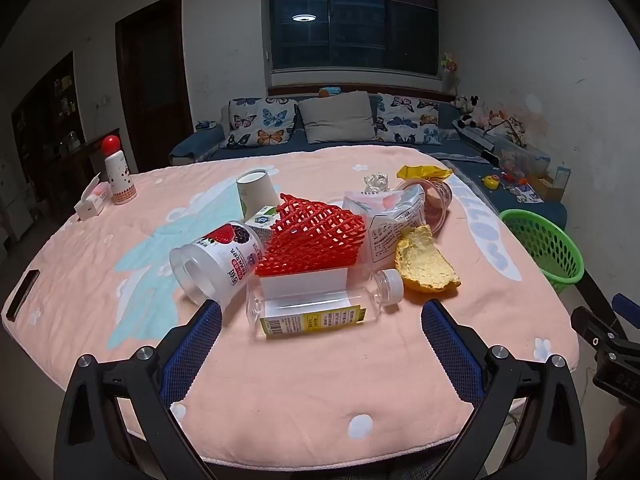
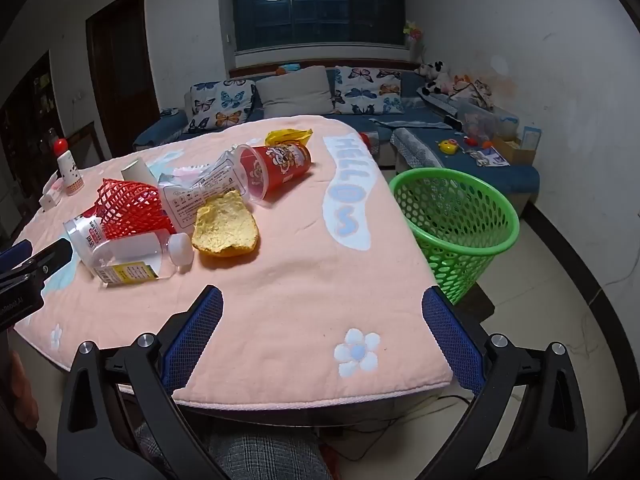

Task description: Collect trash

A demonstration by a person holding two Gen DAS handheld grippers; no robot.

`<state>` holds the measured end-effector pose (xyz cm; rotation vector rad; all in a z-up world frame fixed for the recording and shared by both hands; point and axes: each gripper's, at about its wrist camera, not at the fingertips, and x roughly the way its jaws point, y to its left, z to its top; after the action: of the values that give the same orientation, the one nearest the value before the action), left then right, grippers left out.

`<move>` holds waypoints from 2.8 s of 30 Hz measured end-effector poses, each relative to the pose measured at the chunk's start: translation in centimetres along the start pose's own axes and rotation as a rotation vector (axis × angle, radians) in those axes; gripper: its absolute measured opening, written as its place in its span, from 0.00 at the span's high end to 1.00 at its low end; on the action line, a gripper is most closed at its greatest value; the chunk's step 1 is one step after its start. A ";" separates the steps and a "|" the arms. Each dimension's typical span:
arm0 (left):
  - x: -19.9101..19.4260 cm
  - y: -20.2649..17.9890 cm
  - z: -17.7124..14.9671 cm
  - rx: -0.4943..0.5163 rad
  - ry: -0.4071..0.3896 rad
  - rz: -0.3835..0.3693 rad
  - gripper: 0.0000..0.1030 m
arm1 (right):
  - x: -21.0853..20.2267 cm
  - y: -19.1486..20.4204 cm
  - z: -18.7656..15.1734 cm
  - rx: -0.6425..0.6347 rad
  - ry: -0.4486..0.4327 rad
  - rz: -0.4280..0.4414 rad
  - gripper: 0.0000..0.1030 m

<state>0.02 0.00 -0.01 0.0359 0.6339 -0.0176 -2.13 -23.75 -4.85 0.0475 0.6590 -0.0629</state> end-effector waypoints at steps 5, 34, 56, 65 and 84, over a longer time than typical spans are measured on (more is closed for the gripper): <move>0.1 -0.1 0.0 0.009 0.000 -0.006 0.06 | 0.0 0.0 0.0 0.001 -0.001 0.001 0.04; 0.3 -0.2 -0.2 -0.005 0.002 0.000 0.06 | 0.3 0.2 -0.1 0.001 0.000 0.002 0.04; 0.5 -0.7 -0.3 -0.001 0.009 -0.011 0.06 | 0.4 0.1 -0.1 -0.001 0.004 0.006 0.04; 0.9 -0.7 -0.3 -0.001 0.017 -0.011 0.06 | 1.1 0.3 0.0 0.002 0.012 0.005 0.04; 1.4 -0.4 -0.3 -0.012 0.031 -0.023 0.06 | 1.5 0.2 -0.1 0.002 0.018 0.011 0.04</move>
<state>0.99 -0.43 -1.11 0.0177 0.6655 -0.0354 -1.02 -23.62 -5.81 0.0536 0.6769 -0.0531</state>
